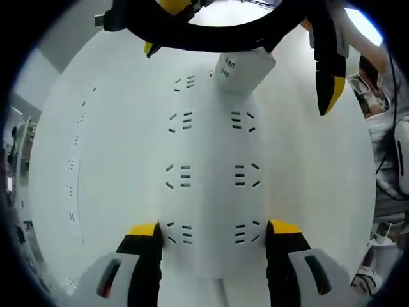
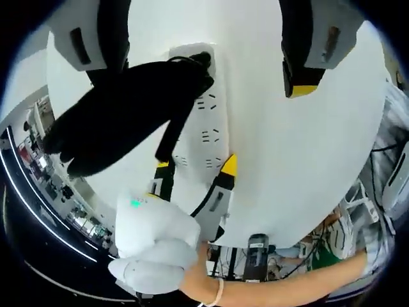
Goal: Straighten the power strip on the desk, plug the charger into it
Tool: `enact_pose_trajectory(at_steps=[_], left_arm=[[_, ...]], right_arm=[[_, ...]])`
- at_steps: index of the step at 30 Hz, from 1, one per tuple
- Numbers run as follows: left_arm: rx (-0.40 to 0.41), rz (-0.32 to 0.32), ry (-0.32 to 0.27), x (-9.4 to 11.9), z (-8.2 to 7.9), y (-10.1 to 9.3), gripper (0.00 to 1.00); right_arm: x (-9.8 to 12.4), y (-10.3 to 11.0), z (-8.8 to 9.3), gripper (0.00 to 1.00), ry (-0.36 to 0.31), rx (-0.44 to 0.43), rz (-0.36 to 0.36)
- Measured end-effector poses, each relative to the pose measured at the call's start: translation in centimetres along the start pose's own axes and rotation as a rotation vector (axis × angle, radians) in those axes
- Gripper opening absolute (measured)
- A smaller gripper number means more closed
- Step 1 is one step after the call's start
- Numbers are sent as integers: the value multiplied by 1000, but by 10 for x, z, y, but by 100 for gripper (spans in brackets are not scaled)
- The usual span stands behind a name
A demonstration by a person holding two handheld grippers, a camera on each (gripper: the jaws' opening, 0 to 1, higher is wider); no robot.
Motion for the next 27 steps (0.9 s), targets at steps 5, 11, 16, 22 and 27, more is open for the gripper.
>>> enact_pose_trajectory(at_steps=[5, 11, 16, 22, 27], left_arm=[[-2, -2, -2, 0, 0, 0, 67], [25, -37, -21, 2, 1, 0, 70], [20, -40, -38, 6, -1, -7, 83], [21, -80, -106, 17, -8, -15, 99], [31, -105, -160, 24, -9, -24, 99]], right_arm=[[4, 1, 0, 100, -21, -7, 22], [6, 9, 3, 100, -42, -21, 29], [11, 15, 3, 100, -66, -34, 41], [17, 22, 3, 100, -151, -62, 84], [26, 27, 6, 100, -211, -77, 151]])
Point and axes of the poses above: the point that each gripper's makers call its tool centre point, and the gripper's own axes: x roughly backward along the fingers, y roughly to its left, z roughly out of its underside, the point moved 7 cm from there along x, roughly backward along the fingers, and after that the axes turned 9 degrees about -y, right-handed, at the moved point
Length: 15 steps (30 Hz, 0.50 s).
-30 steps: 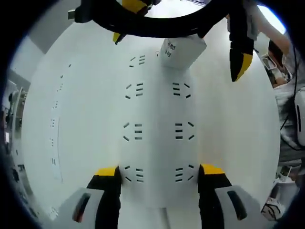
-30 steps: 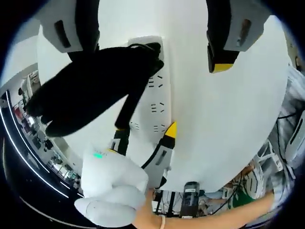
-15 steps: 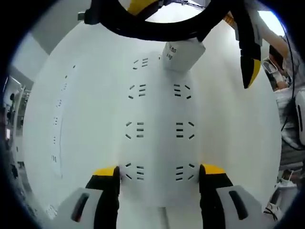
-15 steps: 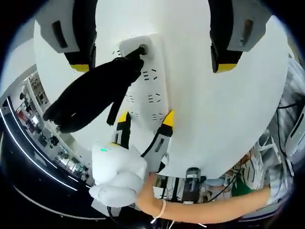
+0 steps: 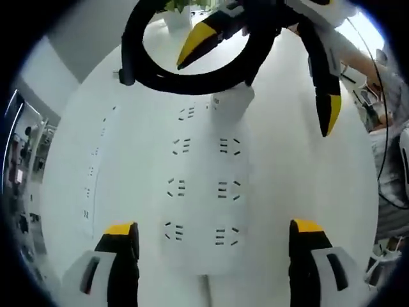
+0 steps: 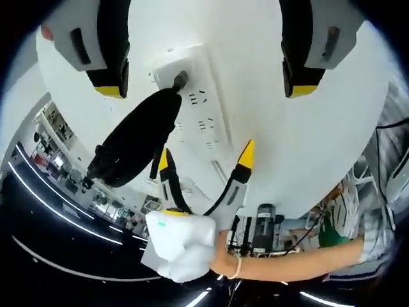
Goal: Straighten the power strip on the desk, plug the charger into it
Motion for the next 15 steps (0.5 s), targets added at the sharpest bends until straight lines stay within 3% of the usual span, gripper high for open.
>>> enact_pose_trajectory(at_steps=[5, 11, 15], left_arm=[[17, -43, -74, 11, 0, -2, 99], [-2, -91, -116, 9, 7, -15, 99], [16, -111, -191, 8, 7, -24, 99]], right_arm=[[13, -2, -3, 100, -84, -38, 64], [24, -3, 3, 100, -148, -84, 129], [29, -4, 8, 100, -188, -77, 181]])
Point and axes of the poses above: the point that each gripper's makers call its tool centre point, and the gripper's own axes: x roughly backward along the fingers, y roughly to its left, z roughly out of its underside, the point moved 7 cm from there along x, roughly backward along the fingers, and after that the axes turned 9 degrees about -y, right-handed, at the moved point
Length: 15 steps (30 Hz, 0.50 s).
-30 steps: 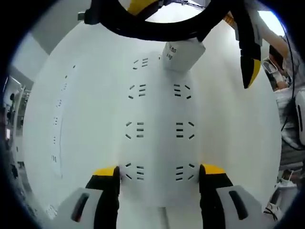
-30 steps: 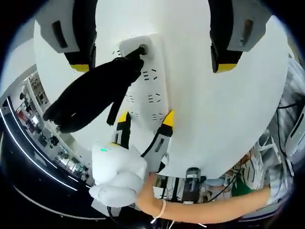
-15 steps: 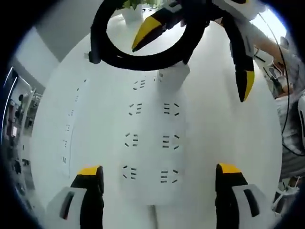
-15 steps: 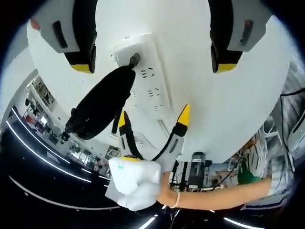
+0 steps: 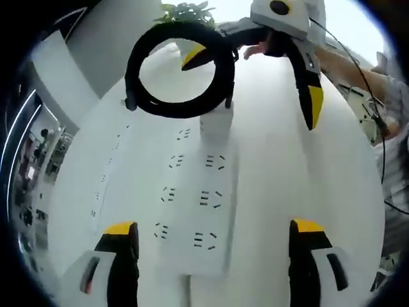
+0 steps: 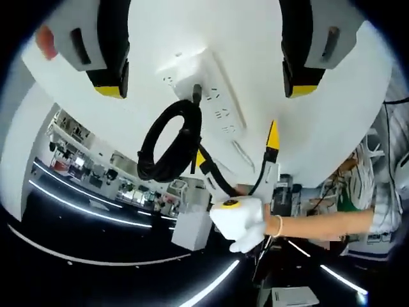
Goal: Straighten the power strip on the desk, plug the charger into it
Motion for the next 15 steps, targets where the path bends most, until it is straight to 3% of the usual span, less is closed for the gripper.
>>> enact_pose_trajectory(at_steps=[5, 7, 11, 15], left_arm=[[1, -47, -101, 2, -4, -7, 99], [0, -48, -187, 2, -9, -11, 99], [54, -51, -327, 6, -18, -20, 99], [82, -107, -383, 10, -18, -25, 99]], right_arm=[[8, 2, 8, 100, 0, -75, 27], [9, 6, 14, 100, 6, -112, 16], [12, 8, 19, 100, -36, -137, 40], [16, 6, 14, 100, -101, -150, 96]])
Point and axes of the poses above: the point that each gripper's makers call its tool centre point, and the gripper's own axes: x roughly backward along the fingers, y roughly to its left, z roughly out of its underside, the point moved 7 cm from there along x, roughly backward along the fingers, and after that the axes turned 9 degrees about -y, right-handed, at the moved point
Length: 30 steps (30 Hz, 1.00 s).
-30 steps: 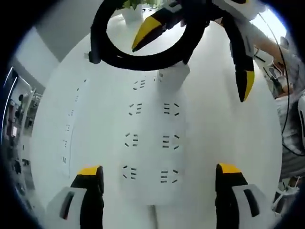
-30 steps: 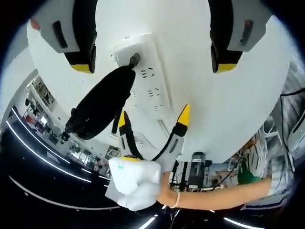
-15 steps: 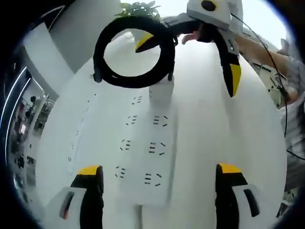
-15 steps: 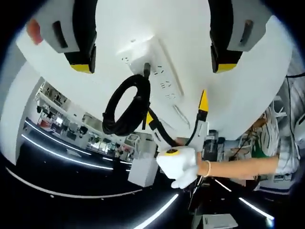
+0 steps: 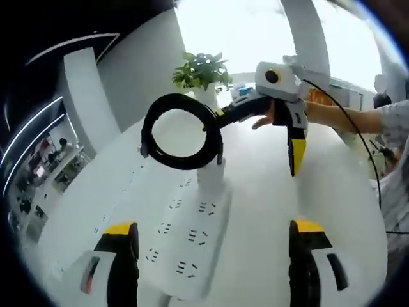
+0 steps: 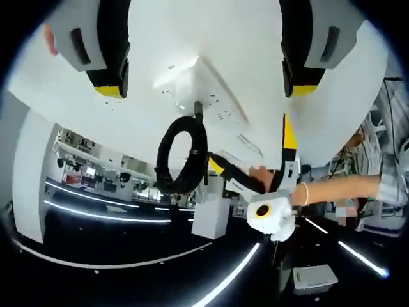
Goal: Straighten the power strip on the desk, plug the charger into it
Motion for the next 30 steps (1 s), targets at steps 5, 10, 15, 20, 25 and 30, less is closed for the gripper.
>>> enact_pose_trajectory(at_steps=[5, 10, 15, 20, 25, 30], left_arm=[[64, -125, -65, 9, -2, 1, 99], [105, -264, -157, 29, -6, 4, 99], [123, -323, -198, 45, -3, 0, 99], [112, -374, -191, 53, 0, 5, 99], [69, -420, -184, 61, 0, 1, 99], [110, -435, -237, 73, -1, -8, 99]], right_arm=[[8, 3, -12, 100, -75, -21, 40], [21, 6, -20, 100, -90, -5, 99], [35, 13, -22, 100, -86, 13, 127], [46, 24, -24, 100, -91, 4, 145], [59, 33, -34, 100, -112, 79, 199], [72, 41, -44, 100, -149, 85, 234]])
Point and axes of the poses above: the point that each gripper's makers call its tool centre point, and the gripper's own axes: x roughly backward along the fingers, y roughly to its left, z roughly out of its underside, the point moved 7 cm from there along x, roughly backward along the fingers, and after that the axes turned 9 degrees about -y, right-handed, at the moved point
